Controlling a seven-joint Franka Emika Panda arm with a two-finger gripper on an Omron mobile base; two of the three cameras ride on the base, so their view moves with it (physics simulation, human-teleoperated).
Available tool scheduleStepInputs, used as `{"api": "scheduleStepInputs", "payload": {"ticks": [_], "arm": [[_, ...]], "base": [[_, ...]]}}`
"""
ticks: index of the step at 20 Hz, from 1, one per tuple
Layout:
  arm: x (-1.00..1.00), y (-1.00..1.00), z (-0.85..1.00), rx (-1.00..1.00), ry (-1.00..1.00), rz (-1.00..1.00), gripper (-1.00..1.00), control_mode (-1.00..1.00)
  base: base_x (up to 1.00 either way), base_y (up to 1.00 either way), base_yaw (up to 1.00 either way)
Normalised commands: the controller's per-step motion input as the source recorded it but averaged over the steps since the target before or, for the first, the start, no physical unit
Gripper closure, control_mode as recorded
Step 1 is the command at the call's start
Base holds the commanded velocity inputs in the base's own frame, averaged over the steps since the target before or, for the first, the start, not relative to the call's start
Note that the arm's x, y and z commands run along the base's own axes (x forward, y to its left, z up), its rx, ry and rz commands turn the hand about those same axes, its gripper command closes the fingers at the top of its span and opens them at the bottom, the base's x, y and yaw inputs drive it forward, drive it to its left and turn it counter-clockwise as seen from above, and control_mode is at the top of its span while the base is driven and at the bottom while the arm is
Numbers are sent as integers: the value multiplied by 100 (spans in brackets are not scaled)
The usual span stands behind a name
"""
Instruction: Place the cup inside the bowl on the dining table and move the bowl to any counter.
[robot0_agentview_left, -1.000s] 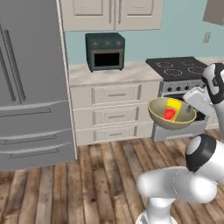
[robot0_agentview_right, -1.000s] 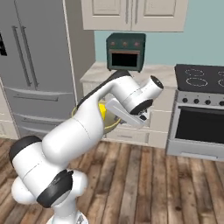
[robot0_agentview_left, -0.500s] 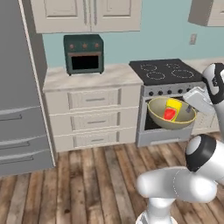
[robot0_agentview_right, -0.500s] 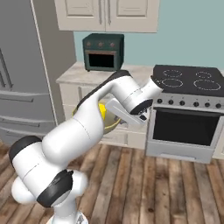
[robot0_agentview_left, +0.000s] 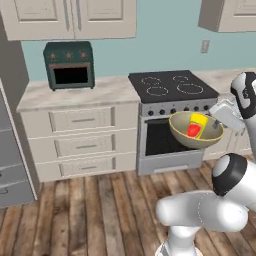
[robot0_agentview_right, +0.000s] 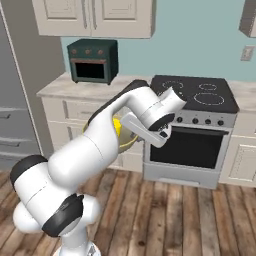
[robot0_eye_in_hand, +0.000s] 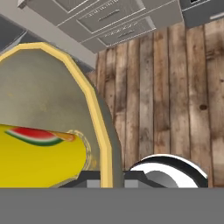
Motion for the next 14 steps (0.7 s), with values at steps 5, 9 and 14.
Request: {"api": "scheduleStepInputs", "payload": {"ticks": [5,9,14], "arm": [[0,0,0,0,0,0,100,100],[0,0,0,0,0,0,100,100],[0,0,0,0,0,0,100,100]], "base": [[43,-73,0],[43,-71,0],[43,-71,0]]}}
